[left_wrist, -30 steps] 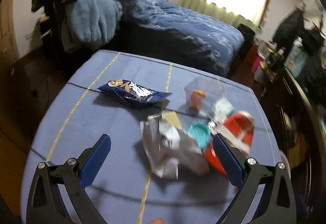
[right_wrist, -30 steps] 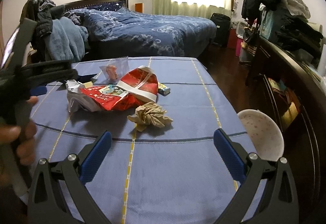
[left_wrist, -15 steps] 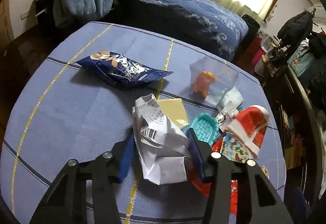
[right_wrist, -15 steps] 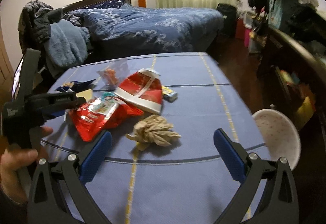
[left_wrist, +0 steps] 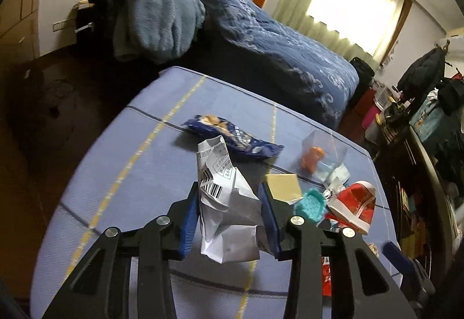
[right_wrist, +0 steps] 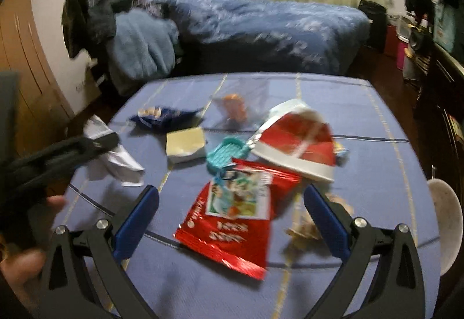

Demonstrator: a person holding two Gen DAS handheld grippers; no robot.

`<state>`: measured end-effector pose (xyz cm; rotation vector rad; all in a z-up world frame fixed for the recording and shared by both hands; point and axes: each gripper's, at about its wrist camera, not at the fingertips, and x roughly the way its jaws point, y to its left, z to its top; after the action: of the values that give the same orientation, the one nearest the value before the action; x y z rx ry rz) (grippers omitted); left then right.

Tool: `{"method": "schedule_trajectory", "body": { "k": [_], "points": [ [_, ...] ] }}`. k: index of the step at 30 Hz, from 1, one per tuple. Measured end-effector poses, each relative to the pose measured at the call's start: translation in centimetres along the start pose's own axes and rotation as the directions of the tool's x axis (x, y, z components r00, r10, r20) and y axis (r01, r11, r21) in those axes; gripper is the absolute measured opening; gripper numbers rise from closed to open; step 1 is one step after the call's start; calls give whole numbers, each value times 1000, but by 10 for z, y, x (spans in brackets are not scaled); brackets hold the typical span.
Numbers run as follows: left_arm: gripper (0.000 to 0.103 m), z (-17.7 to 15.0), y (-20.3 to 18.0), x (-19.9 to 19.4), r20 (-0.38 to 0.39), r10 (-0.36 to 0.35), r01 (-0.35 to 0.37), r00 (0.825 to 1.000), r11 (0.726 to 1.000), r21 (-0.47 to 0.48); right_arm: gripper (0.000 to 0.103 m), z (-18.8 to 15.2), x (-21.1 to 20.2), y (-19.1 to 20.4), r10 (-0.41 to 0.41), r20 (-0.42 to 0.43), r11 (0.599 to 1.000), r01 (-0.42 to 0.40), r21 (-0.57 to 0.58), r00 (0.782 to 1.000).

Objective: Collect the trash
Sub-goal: 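Grasp the crumpled white receipt with the left tool while the right tool grasps the red wrapper, then carry the receipt and red wrapper with both tools over the white wastebasket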

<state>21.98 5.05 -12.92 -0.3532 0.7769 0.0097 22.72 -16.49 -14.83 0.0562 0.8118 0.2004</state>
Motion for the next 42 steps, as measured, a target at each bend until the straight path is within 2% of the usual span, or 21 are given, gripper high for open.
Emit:
{"method": "schedule_trajectory", "body": {
  "k": [3,7,8,9,11,13,15,20,22,27,35,42],
  "points": [
    [41,-2,9,-7,8,3,-3,1000,1000,3,100,3,26,10,-75,-50,997,74,-30,996],
    [41,-4,19,-14,29,22,-22,999,1000,5,99,2,47,14,-97,-99,995,93,-41,990],
    [41,-6,21,-15,30,21,-21,999,1000,2,92,2,51,15,-106,-110,994,102,-46,988],
    [41,-7,22,-15,29,18,-18,999,1000,0,78,1,55,15,-109,-128,993,104,-48,986],
    [41,-9,25,-17,29,14,-14,999,1000,-5,69,-2,64,15,-110,-148,993,102,-58,983],
    [41,-10,26,-18,29,14,-14,999,1000,-7,62,-4,62,17,-121,-130,991,111,-78,984],
    [41,-11,26,-20,31,15,-15,999,1000,-1,43,-4,55,19,-128,-101,989,119,-86,987],
    [41,-16,17,-36,55,-3,2,999,1000,26,27,-4,30,10,-35,-53,999,33,-27,998],
    [41,-18,10,-44,64,-20,17,998,999,44,27,-7,13,3,26,-21,1000,-26,8,999],
    [42,-26,-26,-66,78,-102,91,992,988,126,27,-14,-29,-20,76,43,995,-79,65,996],
    [43,-44,-105,-80,28,-248,231,968,936,267,27,-32,-99,-90,161,146,963,-188,195,976],
    [44,-59,-162,-80,-12,-309,292,951,888,355,28,-47,-145,-151,27,226,964,-85,250,974]
  ]
}}
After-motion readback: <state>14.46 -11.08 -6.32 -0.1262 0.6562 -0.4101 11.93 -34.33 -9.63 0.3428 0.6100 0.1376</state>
